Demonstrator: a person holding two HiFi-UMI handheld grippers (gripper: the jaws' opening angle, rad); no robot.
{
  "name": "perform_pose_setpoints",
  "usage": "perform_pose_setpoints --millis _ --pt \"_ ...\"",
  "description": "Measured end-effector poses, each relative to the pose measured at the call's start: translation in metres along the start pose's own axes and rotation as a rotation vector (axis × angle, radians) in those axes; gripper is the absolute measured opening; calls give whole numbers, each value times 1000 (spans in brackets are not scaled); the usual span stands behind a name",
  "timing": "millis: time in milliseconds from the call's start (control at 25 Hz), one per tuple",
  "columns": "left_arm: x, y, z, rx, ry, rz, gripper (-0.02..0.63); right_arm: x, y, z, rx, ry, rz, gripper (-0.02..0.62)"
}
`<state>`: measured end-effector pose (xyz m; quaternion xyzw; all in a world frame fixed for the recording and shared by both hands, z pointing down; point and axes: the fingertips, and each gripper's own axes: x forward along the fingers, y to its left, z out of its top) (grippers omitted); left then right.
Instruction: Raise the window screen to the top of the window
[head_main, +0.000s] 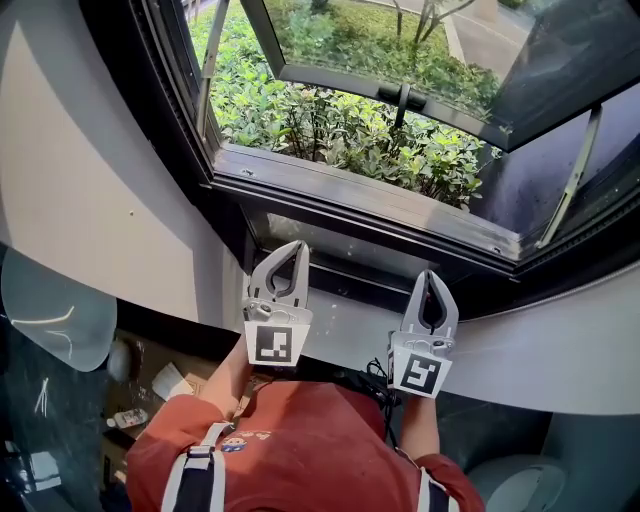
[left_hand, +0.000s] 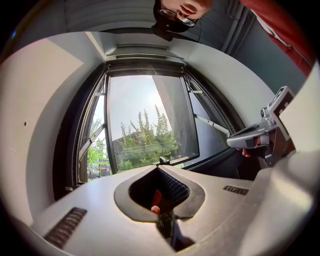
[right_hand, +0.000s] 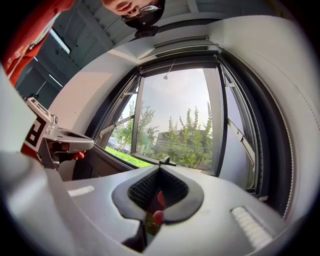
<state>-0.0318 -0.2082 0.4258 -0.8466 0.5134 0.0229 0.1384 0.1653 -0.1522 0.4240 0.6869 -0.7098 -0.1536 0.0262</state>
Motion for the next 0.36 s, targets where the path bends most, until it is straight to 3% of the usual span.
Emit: perform_pose_setpoints --millis 200,360 --pt "3 -2 4 22 -26 -12 6 0 -1 -2 -6 1 1 9" --pt "2 -3 -1 -6 2 -10 6 -1 -2 -4 -2 11 -5 10"
